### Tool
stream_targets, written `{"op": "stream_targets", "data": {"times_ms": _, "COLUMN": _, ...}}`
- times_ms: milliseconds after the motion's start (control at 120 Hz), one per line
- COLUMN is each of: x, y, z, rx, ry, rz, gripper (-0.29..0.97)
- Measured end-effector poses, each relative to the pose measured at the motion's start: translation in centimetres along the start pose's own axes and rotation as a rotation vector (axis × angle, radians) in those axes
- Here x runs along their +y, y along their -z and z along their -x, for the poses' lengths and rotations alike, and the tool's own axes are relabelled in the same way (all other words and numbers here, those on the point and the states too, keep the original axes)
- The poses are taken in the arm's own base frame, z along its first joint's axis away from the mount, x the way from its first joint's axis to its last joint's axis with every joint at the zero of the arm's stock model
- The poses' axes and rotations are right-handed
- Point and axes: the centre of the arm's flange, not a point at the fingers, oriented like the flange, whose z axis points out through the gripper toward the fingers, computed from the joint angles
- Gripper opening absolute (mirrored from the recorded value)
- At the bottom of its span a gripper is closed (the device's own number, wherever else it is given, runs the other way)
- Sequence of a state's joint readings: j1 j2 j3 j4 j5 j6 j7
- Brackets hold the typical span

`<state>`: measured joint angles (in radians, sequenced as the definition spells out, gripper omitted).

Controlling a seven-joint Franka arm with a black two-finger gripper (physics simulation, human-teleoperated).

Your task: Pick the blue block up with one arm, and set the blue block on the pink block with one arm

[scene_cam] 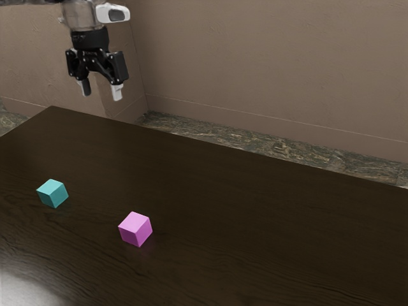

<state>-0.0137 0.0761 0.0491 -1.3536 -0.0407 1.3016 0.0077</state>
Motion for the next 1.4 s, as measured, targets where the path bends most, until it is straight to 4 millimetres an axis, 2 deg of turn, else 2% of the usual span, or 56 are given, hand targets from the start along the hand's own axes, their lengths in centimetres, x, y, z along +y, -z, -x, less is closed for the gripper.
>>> {"op": "stream_targets", "data": {"times_ms": 83, "x": -2.3, "y": 0.1, "z": -0.5, "rx": 0.042, "ry": 0.04, "rz": 0.02, "gripper": 0.68}}
{"op": "stream_targets", "data": {"times_ms": 125, "x": -3.4, "y": -2.1, "z": -2.4, "rx": 0.014, "ry": 0.061, "rz": 0.002, "gripper": 0.68}}
{"op": "stream_targets", "data": {"times_ms": 167, "x": -3.5, "y": -4.3, "z": -3.8, "rx": -0.009, "ry": 0.065, "rz": -0.015, "gripper": 0.68}}
{"op": "stream_targets", "data": {"times_ms": 233, "x": -4.5, "y": -9.1, "z": -4.4, "rx": -0.063, "ry": 0.075, "rz": -0.017, "gripper": 0.68}}
{"op": "stream_targets", "data": {"times_ms": 283, "x": -6.3, "y": -12.3, "z": -3.9, "rx": -0.083, "ry": 0.097, "rz": -0.009, "gripper": 0.68}}
{"op": "stream_targets", "data": {"times_ms": 342, "x": -8.7, "y": -15.6, "z": -2.3, "rx": -0.086, "ry": 0.128, "rz": -0.018, "gripper": 0.68}}
{"op": "stream_targets", "data": {"times_ms": 408, "x": -11.5, "y": -18.6, "z": -0.6, "rx": -0.064, "ry": 0.165, "rz": -0.037, "gripper": 0.68}}
{"op": "stream_targets", "data": {"times_ms": 483, "x": -14.8, "y": -21.9, "z": 0.1, "rx": -0.035, "ry": 0.184, "rz": -0.038, "gripper": 0.68}}
{"op": "stream_targets", "data": {"times_ms": 592, "x": -19.4, "y": -26.1, "z": 2.1, "rx": -0.012, "ry": 0.206, "rz": -0.034, "gripper": 0.68}}
{"op": "stream_targets", "data": {"times_ms": 750, "x": -26.2, "y": -27.2, "z": 4.4, "rx": 0.066, "ry": 0.227, "rz": -0.037, "gripper": 0.68}}
{"op": "stream_targets", "data": {"times_ms": 833, "x": -28.3, "y": -28.6, "z": 5.4, "rx": 0.069, "ry": 0.201, "rz": -0.029, "gripper": 0.67}}
{"op": "stream_targets", "data": {"times_ms": 892, "x": -27.9, "y": -29.4, "z": 5.1, "rx": 0.064, "ry": 0.138, "rz": -0.036, "gripper": 0.67}}
{"op": "stream_targets", "data": {"times_ms": 1000, "x": -23.4, "y": -30.5, "z": 2.4, "rx": 0.059, "ry": -0.041, "rz": -0.043, "gripper": 0.67}}
{"op": "stream_targets", "data": {"times_ms": 1042, "x": -22.6, "y": -30.8, "z": 1.9, "rx": 0.062, "ry": -0.084, "rz": -0.043, "gripper": 0.66}}
{"op": "stream_targets", "data": {"times_ms": 1083, "x": -23.4, "y": -31.1, "z": 2.1, "rx": 0.065, "ry": -0.09, "rz": -0.04, "gripper": 0.66}}
{"op": "stream_targets", "data": {"times_ms": 1150, "x": -26.7, "y": -32.3, "z": 3.1, "rx": 0.072, "ry": -0.059, "rz": -0.018, "gripper": 0.66}}
{"op": "stream_targets", "data": {"times_ms": 1183, "x": -27.7, "y": -32.7, "z": 3.4, "rx": 0.078, "ry": -0.054, "rz": -0.012, "gripper": 0.66}}
{"op": "stream_targets", "data": {"times_ms": 1350, "x": -28.9, "y": -32.8, "z": 2.4, "rx": 0.129, "ry": -0.112, "rz": -0.026, "gripper": 0.66}}
{"op": "stream_targets", "data": {"times_ms": 1400, "x": -29.9, "y": -32.6, "z": 2.4, "rx": 0.148, "ry": -0.112, "rz": -0.037, "gripper": 0.66}}
